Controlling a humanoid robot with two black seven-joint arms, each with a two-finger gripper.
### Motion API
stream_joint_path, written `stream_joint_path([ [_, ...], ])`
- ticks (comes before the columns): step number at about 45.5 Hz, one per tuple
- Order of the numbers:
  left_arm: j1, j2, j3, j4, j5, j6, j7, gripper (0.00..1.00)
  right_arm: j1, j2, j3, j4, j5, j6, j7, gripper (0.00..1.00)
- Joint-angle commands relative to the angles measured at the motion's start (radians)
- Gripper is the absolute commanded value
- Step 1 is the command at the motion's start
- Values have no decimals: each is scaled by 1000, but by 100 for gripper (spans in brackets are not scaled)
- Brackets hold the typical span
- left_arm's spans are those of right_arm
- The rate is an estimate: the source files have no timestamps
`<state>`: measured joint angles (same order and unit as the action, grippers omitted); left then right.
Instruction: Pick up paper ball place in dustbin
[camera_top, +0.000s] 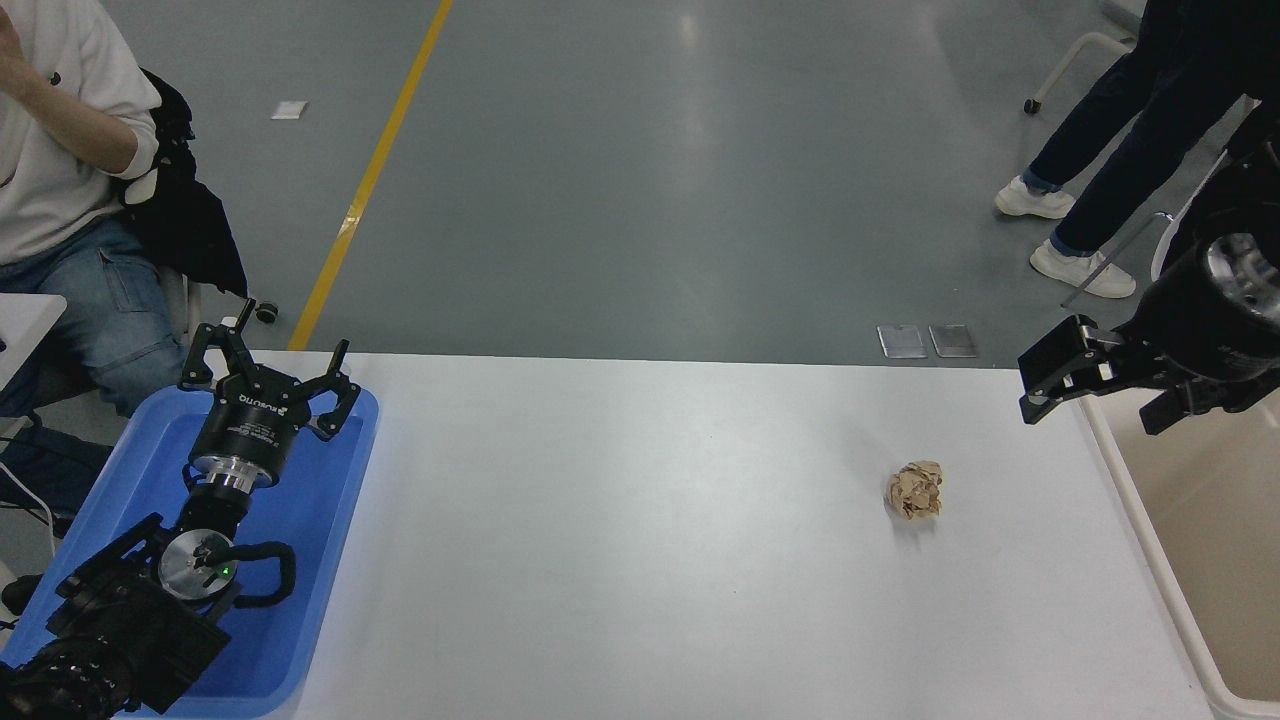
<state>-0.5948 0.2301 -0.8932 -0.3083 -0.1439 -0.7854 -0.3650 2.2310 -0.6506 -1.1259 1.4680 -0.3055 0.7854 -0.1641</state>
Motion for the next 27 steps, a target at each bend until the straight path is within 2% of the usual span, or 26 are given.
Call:
stream_joint_path([
  [1, 0, 0, 0, 0, 0, 0, 1, 100, 1, 0, 0, 0, 0, 0, 0, 100],
  [27, 0, 0, 0, 0, 0, 0, 0, 100, -4, 40, 2, -5, 5, 0, 0, 100],
])
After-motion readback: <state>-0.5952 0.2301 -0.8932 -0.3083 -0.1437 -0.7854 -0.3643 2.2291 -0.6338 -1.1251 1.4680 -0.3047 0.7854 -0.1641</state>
